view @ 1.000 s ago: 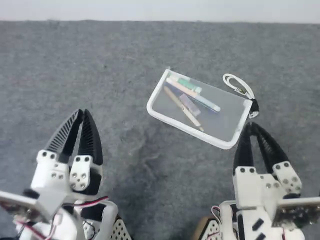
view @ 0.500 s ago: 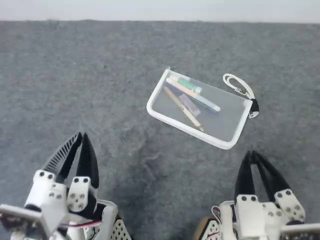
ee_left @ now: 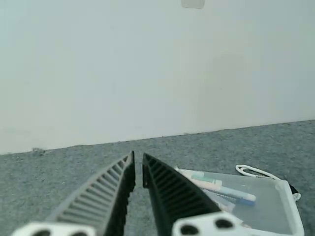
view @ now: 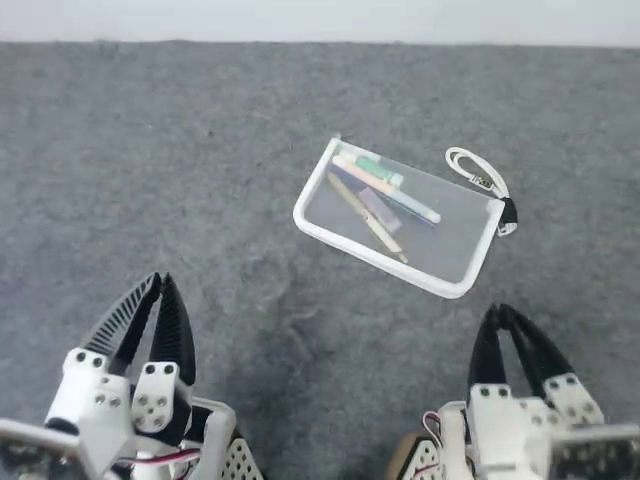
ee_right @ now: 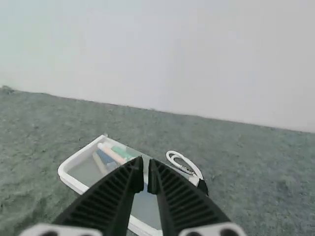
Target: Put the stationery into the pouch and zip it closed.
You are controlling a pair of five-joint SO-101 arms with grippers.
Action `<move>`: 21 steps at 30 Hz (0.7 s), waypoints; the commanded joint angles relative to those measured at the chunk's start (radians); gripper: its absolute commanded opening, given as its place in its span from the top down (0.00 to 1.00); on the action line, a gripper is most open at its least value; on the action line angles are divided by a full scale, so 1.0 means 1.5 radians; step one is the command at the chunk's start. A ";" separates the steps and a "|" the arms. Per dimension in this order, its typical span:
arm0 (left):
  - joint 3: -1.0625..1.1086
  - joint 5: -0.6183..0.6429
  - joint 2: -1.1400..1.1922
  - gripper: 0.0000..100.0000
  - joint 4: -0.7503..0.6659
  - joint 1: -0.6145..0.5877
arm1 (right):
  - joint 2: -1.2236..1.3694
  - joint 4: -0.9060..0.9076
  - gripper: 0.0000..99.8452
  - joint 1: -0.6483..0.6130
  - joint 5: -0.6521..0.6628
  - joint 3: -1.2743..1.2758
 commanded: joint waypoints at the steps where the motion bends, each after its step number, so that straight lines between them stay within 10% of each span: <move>1: 0.054 -0.006 -0.011 0.98 -0.046 -0.002 | 0.001 -0.042 0.99 0.001 0.012 0.045; 21: 0.335 -0.051 -0.011 0.98 -0.212 -0.003 | 0.002 -0.188 0.99 0.002 0.012 0.250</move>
